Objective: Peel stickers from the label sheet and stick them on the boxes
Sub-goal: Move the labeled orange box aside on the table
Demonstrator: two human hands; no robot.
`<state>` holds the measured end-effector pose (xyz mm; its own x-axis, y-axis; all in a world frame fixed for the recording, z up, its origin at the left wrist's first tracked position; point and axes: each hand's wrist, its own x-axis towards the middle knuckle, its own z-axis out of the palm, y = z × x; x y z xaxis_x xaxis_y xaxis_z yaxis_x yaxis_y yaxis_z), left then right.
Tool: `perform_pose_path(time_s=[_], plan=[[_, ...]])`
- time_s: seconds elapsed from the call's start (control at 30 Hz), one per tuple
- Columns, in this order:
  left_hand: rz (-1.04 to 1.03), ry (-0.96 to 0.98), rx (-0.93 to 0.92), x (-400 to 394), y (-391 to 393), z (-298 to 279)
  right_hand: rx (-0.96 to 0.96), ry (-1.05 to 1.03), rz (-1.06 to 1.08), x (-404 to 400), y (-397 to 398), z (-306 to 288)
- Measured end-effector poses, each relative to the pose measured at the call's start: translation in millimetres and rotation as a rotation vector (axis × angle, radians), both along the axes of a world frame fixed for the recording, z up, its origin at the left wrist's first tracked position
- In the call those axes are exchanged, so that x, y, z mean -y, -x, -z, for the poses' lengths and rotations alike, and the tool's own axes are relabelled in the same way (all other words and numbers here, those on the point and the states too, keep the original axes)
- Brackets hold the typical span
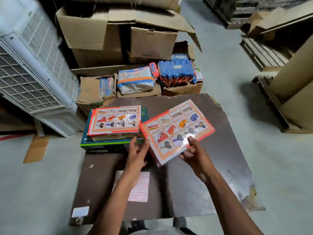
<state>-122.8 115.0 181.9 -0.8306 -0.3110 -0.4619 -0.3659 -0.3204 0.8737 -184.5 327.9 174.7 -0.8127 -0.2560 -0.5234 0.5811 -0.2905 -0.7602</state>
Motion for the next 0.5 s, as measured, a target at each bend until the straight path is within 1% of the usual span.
perform_pose_path(time_s=[0.07,0.17,0.2,0.3,0.4,0.47,0.5], plan=[[0.055,-0.102,0.027,-31,12,6,0.026,0.019,0.051,-5,-1,6],[0.038,-0.106,0.001,-59,38,23,0.044,0.069,0.101,-17,-1,12],[0.031,-0.111,0.001,-65,46,28,0.032,0.056,0.114,-23,1,15],[0.058,-0.131,0.017,-82,65,41,-0.006,-0.087,0.194,-53,15,30],[0.064,-0.120,0.026,-96,79,49,-0.026,-0.263,0.386,-87,35,43],[0.048,-0.106,0.024,-103,88,56,-0.101,-0.402,0.407,-108,49,51],[0.044,-0.094,0.036,-107,94,62,-0.139,-0.453,0.371,-118,58,57]])
